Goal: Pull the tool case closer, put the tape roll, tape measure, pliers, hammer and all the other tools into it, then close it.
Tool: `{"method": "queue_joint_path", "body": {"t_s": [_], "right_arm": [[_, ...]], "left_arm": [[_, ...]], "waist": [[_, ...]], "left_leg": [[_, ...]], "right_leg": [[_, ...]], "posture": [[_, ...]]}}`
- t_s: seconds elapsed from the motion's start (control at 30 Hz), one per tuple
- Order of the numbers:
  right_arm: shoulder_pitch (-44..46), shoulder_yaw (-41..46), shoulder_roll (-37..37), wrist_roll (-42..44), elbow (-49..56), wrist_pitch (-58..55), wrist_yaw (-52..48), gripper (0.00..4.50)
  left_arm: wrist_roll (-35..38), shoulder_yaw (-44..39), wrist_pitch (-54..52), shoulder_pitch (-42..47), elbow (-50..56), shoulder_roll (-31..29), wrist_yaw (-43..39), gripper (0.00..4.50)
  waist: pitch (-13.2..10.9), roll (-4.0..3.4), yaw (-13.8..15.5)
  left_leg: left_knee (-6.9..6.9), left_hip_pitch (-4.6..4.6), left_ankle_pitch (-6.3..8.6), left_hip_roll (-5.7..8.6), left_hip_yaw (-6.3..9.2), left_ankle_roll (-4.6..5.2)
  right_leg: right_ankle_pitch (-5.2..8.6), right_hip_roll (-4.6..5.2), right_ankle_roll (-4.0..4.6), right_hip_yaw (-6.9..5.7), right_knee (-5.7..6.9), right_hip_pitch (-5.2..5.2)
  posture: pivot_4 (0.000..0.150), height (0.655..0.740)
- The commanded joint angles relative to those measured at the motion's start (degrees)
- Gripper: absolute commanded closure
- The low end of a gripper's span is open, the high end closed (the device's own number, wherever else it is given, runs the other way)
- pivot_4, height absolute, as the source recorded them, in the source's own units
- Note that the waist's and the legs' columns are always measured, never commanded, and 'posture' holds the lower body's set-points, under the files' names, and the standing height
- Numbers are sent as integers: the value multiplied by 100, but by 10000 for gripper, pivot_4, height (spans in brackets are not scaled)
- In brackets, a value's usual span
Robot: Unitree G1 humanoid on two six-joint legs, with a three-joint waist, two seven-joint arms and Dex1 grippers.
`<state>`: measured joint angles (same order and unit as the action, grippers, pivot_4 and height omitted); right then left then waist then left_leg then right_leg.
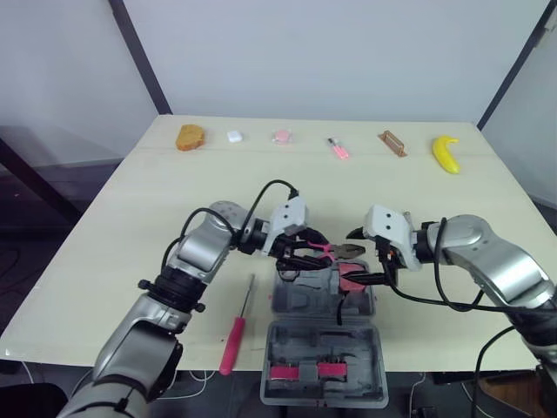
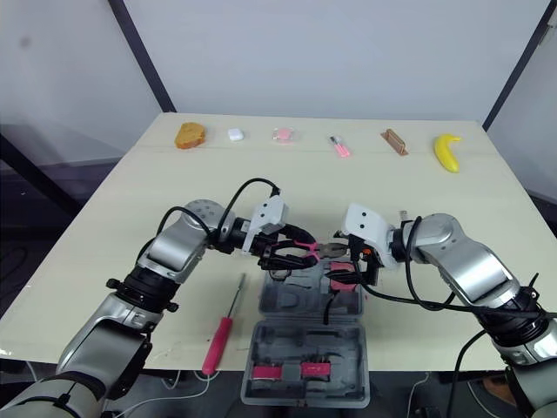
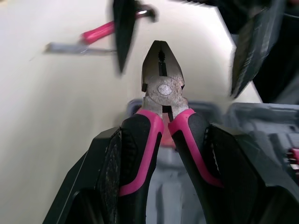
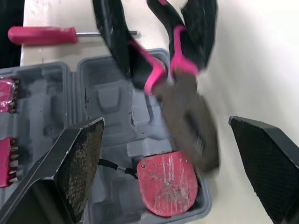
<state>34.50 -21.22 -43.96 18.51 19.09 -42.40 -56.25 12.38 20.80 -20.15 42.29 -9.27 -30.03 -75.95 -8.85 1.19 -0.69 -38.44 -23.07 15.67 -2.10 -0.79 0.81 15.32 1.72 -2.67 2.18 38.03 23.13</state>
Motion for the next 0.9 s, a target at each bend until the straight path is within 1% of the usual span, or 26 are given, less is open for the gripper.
{"method": "queue_joint_path", "body": {"t_s": [0.03,0.1,0.2,0.23,0.3,0.37,0.4,0.43,0.47,0.6,0.67,0.7,0.77,0.83,0.9], "right_arm": [[138,-77,31,-148,-4,-21,-80,0],[153,-107,67,-189,-20,-48,-88,0],[163,-122,153,-238,-45,-49,-95,7788],[156,-144,168,-283,-64,-23,-98,13403],[135,-153,198,-331,-67,-5,-104,18405],[126,-133,243,-339,-65,-4,-97,25447],[129,-123,274,-352,-76,2,-85,31154],[129,-118,291,-371,-84,14,-87,34080],[129,-116,303,-393,-95,29,-91,34860],[97,-96,334,-473,-102,70,-110,34861],[72,-87,338,-502,-87,91,-130,34861],[58,-84,330,-510,-77,100,-143,34861],[24,-78,307,-547,-57,142,-164,34861],[-53,27,345,-534,-38,233,-94,34861],[-130,136,359,-487,-7,241,-50,34861]], "left_arm": [[-64,33,274,174,-53,106,-155,20245],[-112,41,329,201,-91,176,-177,20245],[-151,7,313,239,-109,270,-166,20245],[-160,-19,320,245,-130,303,-144,20245],[-163,-51,334,237,-143,337,-138,20245],[-171,-54,361,219,-168,351,-146,20245],[-186,-55,381,203,-191,357,-141,20245],[-198,-60,384,185,-207,360,-142,20245],[-213,-68,392,168,-227,362,-153,20245],[-267,-92,479,108,-354,356,-183,20245],[-279,-113,574,92,-485,332,-211,20245],[-268,-127,596,85,-527,317,-238,20245],[-226,-165,594,75,-587,298,-287,20245],[-73,-175,263,55,-512,156,-534,20245],[42,-270,31,70,-484,97,-567,20245]], "waist": [[0,0,-6],[0,0,-2],[0,0,-1],[0,0,-1],[0,0,-1],[0,0,-3],[0,0,-4],[0,0,-6],[0,0,-4],[0,-1,-2],[0,-1,2],[0,-1,2],[0,-1,2],[0,-1,1],[-1,-2,-5]], "left_leg": [[0,0,0,0,-1,0],[0,-1,0,0,0,0],[-2,-3,0,0,1,0],[-3,-3,0,0,1,0],[-3,-3,0,-1,1,0],[-3,-4,0,0,2,0],[-3,-5,0,-1,2,0],[-3,-6,0,-1,1,0],[-5,-8,0,-1,1,0],[-12,-18,0,-1,2,0],[-30,-48,0,-1,3,0],[-60,-74,-1,-1,6,-1],[-65,-76,-1,-1,7,-1],[-73,-75,0,-1,6,0],[-81,-71,0,-1,8,0]], "right_leg": [[0,0,0,2,0,2],[0,-1,0,2,3,4],[0,-1,0,2,4,4],[0,-1,0,2,5,5],[0,-1,0,2,5,5],[0,-1,0,2,5,6],[0,-1,0,3,5,8],[0,-1,0,4,7,11],[0,-2,0,5,10,13],[0,-2,0,4,14,21],[0,-2,0,0,29,47],[0,-1,0,-8,49,67],[0,-1,0,-8,51,67],[0,-1,-1,-7,59,67],[0,-4,0,-7,76,67]], "posture": [[1500,7400],[1500,7400],[1500,7400],[1500,7400],[1500,7400],[1500,7400],[1500,7400],[1500,7400],[1500,7400],[1500,7400],[1500,7400],[1500,7400],[1500,7400],[1500,7400],[1500,7400]]}}
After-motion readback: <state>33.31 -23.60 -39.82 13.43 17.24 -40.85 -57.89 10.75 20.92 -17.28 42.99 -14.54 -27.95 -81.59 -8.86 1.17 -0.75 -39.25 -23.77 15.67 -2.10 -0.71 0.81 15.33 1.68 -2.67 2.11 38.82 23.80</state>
